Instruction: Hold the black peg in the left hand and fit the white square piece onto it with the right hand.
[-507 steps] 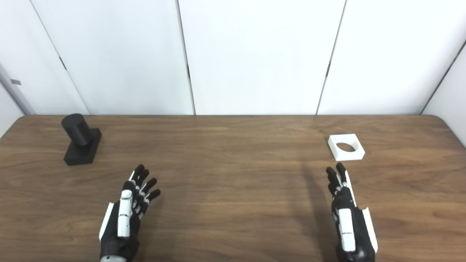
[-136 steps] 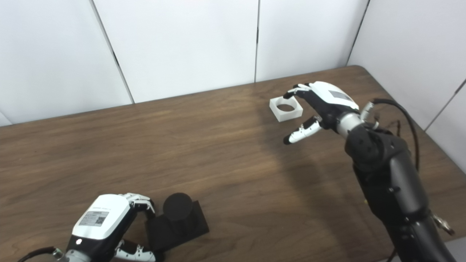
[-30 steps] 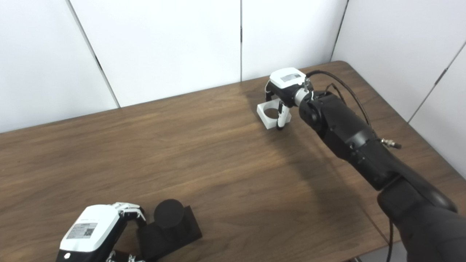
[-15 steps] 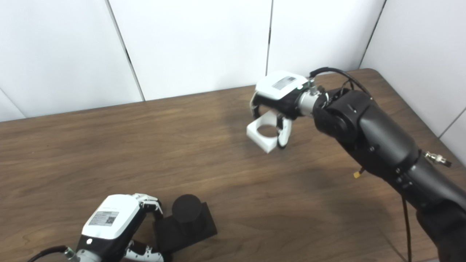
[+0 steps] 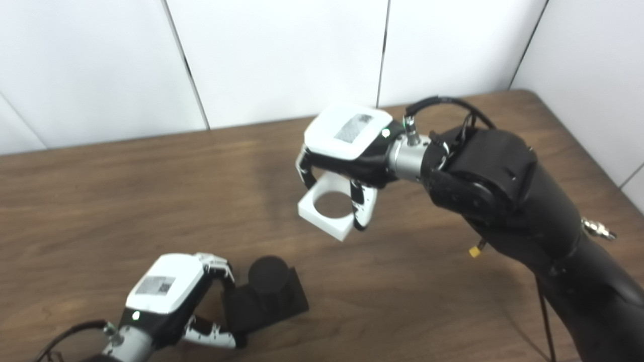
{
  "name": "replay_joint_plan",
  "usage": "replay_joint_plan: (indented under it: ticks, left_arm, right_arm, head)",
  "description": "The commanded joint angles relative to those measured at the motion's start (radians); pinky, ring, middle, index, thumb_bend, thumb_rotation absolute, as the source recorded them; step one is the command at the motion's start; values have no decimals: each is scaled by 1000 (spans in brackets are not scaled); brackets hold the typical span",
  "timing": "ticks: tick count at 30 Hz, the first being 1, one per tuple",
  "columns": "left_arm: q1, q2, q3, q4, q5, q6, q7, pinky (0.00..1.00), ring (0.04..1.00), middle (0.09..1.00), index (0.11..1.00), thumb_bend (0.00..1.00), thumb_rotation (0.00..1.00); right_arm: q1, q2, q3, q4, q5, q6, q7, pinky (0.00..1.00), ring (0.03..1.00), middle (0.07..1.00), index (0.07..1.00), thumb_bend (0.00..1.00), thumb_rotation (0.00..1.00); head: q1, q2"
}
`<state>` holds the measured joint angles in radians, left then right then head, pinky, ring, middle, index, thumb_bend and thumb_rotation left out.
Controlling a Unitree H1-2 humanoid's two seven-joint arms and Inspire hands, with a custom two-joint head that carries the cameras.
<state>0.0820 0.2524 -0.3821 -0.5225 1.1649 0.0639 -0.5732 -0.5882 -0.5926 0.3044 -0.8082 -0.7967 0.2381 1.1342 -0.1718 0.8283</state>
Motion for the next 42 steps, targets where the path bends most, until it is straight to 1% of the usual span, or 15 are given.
replay_joint_plan:
  ticks: [1,6,14,20,23,27,30,34,37,42]
  left_arm:
    - [-2,-6,-26,23,19,-12,-39,786,810,767,491,511,54]
    - [-3,-14,-29,27,28,-8,-39,789,812,769,491,509,55]
    - [-11,-28,-41,23,48,-13,-49,772,807,768,491,509,56]
    - [-19,-41,-44,12,56,-5,-72,775,812,771,491,508,58]
    - [-18,-50,-43,4,64,2,-90,781,815,775,492,507,59]
    - [-20,-59,-38,-5,74,0,-108,784,816,777,492,507,59]
    - [-20,-62,-35,-7,72,-3,-108,776,811,775,491,508,58]
    - [-19,-68,-34,-11,80,0,-115,783,816,779,492,508,58]
    - [-18,-71,-33,-10,79,-3,-109,778,810,775,491,509,58]
    - [-21,-78,-33,-11,96,0,-129,786,817,783,492,507,59]
  right_arm:
    - [-36,10,-26,-35,14,21,7,919,847,753,483,524,135]
    - [-31,37,-32,-63,24,20,22,919,848,750,484,524,135]
    - [-55,89,-37,-84,41,27,28,915,846,741,483,524,134]
    - [-59,125,-16,-74,27,24,45,911,841,734,483,524,134]
    - [-49,139,-5,-62,20,14,38,915,841,733,483,524,134]
    - [-43,146,15,-42,22,-3,30,917,841,731,482,524,133]
    - [-37,146,34,-25,16,-20,28,924,850,735,482,524,133]
    - [-21,150,61,-3,4,-27,25,932,862,745,483,525,135]
    - [-6,151,70,12,3,-41,4,918,859,745,483,525,137]
    - [9,152,77,20,-2,-43,9,923,864,748,483,525,137]
  head:
    - [1,2]
    - [8,10]
    - [31,34]
    - [42,41]
    - [44,43]
    - [47,48]
    - [49,50]
    - [51,53]
    - [52,55]
    - [52,57]
